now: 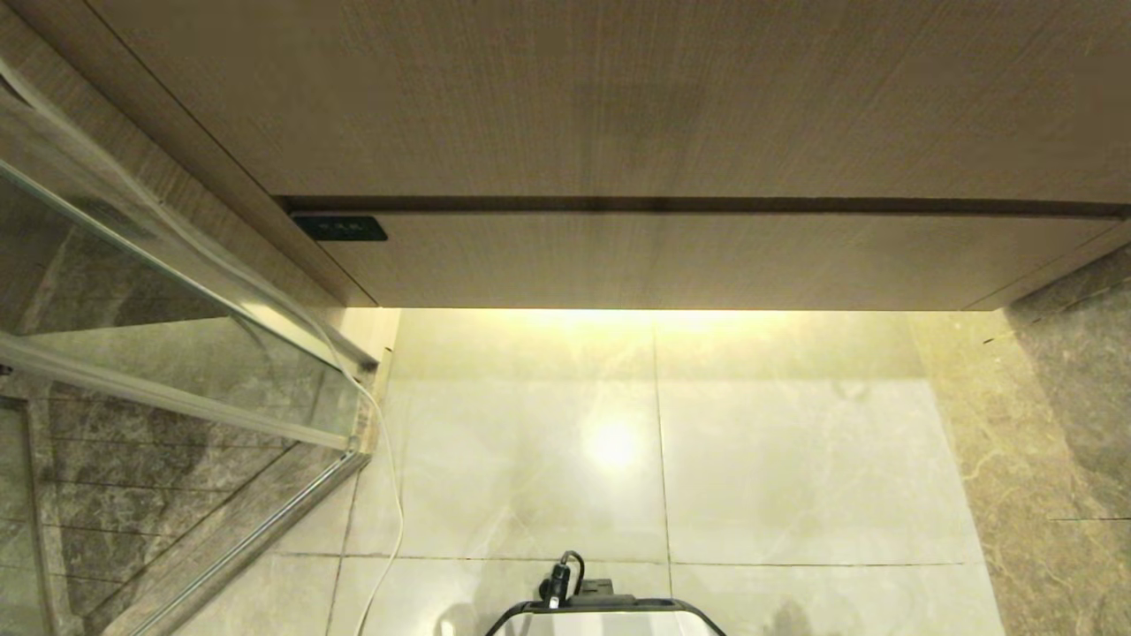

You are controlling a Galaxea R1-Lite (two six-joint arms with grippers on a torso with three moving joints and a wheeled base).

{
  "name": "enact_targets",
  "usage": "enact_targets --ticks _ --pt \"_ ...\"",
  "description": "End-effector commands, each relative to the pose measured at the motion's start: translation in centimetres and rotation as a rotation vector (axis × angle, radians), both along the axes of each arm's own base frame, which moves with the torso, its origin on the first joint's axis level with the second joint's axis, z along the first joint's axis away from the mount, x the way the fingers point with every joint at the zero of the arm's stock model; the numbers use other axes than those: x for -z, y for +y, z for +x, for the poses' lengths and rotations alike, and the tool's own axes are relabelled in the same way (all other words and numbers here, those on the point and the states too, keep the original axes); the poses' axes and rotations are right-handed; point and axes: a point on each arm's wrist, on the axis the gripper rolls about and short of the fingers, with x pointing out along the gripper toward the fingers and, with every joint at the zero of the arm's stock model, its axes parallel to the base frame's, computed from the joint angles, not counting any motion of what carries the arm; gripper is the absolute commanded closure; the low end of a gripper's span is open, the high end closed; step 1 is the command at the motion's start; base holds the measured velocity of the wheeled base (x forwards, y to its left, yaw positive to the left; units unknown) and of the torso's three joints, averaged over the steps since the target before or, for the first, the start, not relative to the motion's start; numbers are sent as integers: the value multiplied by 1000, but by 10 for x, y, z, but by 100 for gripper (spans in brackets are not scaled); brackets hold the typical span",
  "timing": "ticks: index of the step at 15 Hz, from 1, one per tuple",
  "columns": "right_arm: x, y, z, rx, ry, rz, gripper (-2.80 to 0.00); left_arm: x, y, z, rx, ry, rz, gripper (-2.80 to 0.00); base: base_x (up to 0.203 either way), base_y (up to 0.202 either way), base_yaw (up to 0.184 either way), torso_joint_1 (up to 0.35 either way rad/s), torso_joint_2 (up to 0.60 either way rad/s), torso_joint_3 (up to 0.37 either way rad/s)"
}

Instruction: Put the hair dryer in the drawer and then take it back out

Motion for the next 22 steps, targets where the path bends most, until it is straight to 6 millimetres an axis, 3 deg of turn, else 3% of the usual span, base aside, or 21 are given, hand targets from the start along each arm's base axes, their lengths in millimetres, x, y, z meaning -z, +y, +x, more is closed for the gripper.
enact_targets --ticks 1,4,6,14,22 --pt "39 1 -36 -74 -132 34 0 0 0 0 0 0 0 0 0 0 0 0 0 0" --pt "73 -4 -48 -80 -180 72 0 0 0 0 0 1 -1 0 0 0 0 0 0 0" --pt "81 -6 -49 -50 -199 95 0 0 0 0 0 2 0 0 0 0 0 0 0 0" --pt "88 -6 -40 -49 -315 137 0 0 0 0 0 0 0 0 0 0 0 0 0 0" --pt "88 -6 -40 -45 -312 152 0 0 0 0 -1 1 0 0 0 0 0 0 0 0"
